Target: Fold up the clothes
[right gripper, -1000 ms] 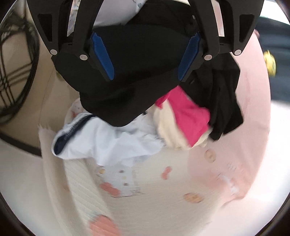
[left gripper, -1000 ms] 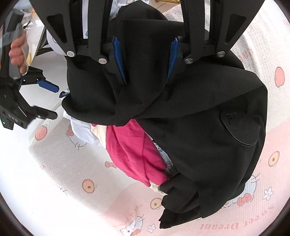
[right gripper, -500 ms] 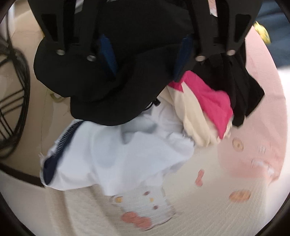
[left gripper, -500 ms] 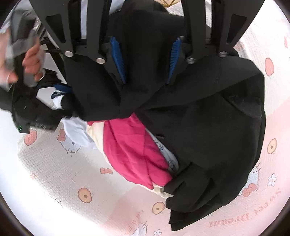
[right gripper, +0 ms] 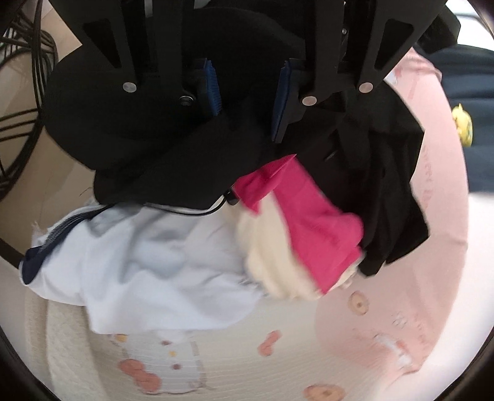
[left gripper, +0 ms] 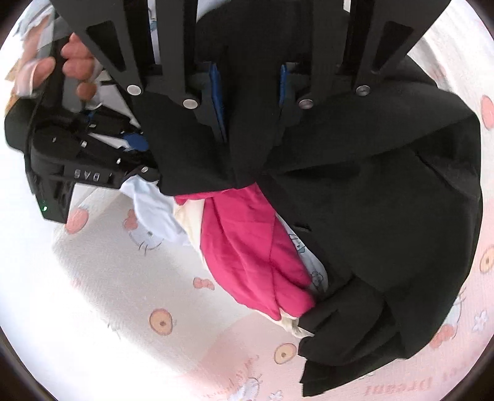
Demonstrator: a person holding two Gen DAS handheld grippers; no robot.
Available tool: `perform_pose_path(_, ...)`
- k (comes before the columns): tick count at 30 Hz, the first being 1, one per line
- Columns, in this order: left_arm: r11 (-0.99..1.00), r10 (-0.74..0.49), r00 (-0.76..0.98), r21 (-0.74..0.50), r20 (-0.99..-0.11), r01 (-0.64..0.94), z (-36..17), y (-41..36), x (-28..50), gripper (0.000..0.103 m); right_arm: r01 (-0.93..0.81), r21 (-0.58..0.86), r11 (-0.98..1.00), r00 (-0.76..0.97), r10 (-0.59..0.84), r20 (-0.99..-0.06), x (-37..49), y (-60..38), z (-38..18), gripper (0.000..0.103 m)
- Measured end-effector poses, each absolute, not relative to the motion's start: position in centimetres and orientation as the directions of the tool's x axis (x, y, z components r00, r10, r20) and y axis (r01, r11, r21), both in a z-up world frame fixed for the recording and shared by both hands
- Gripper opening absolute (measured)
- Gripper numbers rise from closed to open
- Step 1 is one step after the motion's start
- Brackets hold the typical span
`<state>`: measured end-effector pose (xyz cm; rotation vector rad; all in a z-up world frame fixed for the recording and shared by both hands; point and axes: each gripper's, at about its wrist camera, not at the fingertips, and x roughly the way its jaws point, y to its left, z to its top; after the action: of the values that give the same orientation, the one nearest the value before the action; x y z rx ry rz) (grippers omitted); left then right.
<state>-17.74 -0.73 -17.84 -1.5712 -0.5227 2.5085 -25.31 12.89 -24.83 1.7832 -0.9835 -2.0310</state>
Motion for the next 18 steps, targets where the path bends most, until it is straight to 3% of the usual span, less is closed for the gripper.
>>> perform_pose_path(1, -0.924, 0.306, -0.447, -0.376, -0.840, 0.073, -17.8, -0.9, -17.6, 0.023, -0.210, 0.653, -0.728, -0.207, -0.620, -0.757, -25.1, 12.5, -24.4, 0.018)
perform_pose_path(7, -0.858, 0.399, -0.474, -0.502, -0.785, 0.111, -17.0, -3.2, -16.3, 0.021, -0.083, 0.640, -0.764, -0.167, -0.623, -0.764, -23.9, 9.2, -21.8, 0.013)
perform_pose_path(18, -0.776, 0.467, -0.566, -0.622, -0.679, 0.107, -13.4, -7.4, -12.7, 0.017, 0.072, 0.671, -0.738, -0.134, -0.674, -0.726, -20.5, 3.3, -16.8, 0.011)
